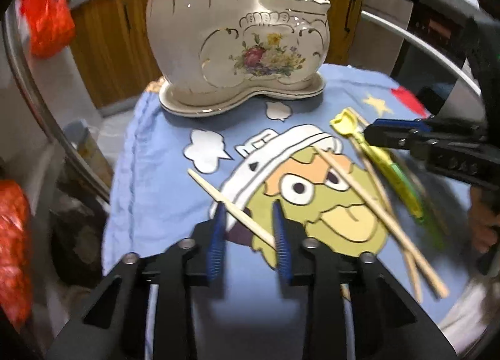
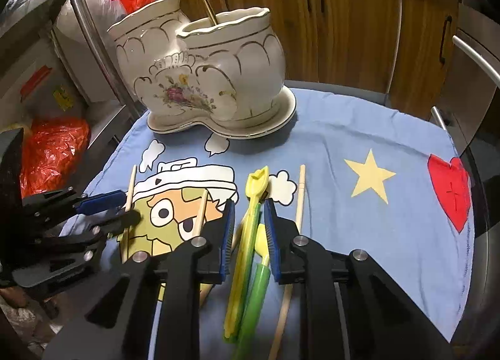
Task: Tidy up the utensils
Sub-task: 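Move both open tools back toward the plastic utensils and chopsticks, then grasp the yellow plastic spoon with the right tool while the left tool grasps a wooden chopstick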
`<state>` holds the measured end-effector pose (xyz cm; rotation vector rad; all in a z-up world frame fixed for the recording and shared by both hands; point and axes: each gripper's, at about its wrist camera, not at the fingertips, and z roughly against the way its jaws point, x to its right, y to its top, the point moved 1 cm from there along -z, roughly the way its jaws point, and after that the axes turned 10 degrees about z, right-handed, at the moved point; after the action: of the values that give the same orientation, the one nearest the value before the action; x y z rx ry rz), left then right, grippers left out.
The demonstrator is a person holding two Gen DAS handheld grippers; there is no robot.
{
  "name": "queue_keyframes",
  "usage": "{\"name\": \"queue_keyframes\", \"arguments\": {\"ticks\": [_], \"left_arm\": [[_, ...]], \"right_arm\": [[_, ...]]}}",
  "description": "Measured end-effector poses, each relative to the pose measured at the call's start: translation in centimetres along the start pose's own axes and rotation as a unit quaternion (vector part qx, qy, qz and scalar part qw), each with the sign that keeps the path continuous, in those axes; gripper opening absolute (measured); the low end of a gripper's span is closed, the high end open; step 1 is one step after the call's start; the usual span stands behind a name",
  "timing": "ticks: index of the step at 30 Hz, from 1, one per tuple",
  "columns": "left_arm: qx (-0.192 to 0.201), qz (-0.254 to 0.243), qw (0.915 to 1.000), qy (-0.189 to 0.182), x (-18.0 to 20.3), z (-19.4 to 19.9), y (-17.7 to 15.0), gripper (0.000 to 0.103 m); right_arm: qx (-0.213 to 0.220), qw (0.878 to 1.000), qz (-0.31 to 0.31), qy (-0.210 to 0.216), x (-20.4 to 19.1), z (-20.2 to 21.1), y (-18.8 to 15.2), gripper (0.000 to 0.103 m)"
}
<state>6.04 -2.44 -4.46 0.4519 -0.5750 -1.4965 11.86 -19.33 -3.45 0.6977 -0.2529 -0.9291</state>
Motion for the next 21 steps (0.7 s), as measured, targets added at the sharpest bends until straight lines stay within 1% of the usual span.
{"name": "queue_keyframes", "arguments": {"ticks": [1, 5, 7, 8, 9, 12, 13, 14, 16, 17, 19, 21], "left_arm": [[0.003, -0.004, 1.0, 0.003, 0.0, -0.1, 0.1, 0.02], [0.007, 0.008, 0.9998, -0.019, -1.2, 0.0, 0.5, 0.014], [0.013, 0.009, 0.9995, -0.027, -1.4, 0.1, 0.7, 0.008], [0.017, 0.008, 0.9993, -0.032, -1.5, 0.2, 0.8, 0.003], [0.015, 0.007, 0.9993, -0.033, -1.4, 0.1, 0.8, 0.0], [0.013, 0.003, 0.9993, -0.034, -1.2, -0.1, 0.8, 0.0], [0.014, 0.001, 0.9994, -0.033, -1.1, -0.1, 0.8, 0.0], [0.014, 0.002, 0.9994, -0.031, -1.0, -0.1, 0.9, 0.0], [0.008, 0.018, 0.9992, -0.035, -1.3, -0.1, 0.9, 0.001], [0.005, 0.024, 0.999, -0.039, -1.4, -0.1, 0.9, 0.002], [0.004, 0.031, 0.9986, -0.042, -1.6, 0.0, 0.8, 0.022], [0.001, 0.034, 0.9983, -0.047, -1.4, 0.1, 0.6, 0.026]], "right_arm": [[-0.001, 1.0, -0.001, 0.002, 0.0, 0.0, 0.0, 0.018], [-0.007, 1.0, -0.003, 0.007, 0.1, -0.2, -0.1, 0.018], [-0.01, 1.0, -0.006, 0.01, 0.1, -0.4, -0.2, 0.018], [-0.014, 1.0, -0.006, 0.01, 0.1, -0.6, -0.2, 0.018], [-0.016, 1.0, -0.004, 0.009, 0.0, -0.7, -0.2, 0.018], [-0.02, 1.0, 0.001, 0.006, -0.2, -1.0, -0.2, 0.018], [-0.021, 1.0, 0.004, 0.006, -0.4, -1.1, -0.1, 0.016], [-0.022, 1.0, 0.005, 0.007, -0.5, -1.2, -0.1, 0.011], [-0.022, 1.0, 0.001, 0.009, -0.6, -1.4, -0.1, 0.011], [-0.02, 1.0, 0.0, 0.011, -0.6, -1.3, 0.0, 0.01], [-0.007, 1.0, -0.003, 0.014, -0.5, -0.7, 0.1, 0.01], [0.004, 1.0, -0.006, 0.013, -0.3, -0.2, 0.2, 0.01]]}}
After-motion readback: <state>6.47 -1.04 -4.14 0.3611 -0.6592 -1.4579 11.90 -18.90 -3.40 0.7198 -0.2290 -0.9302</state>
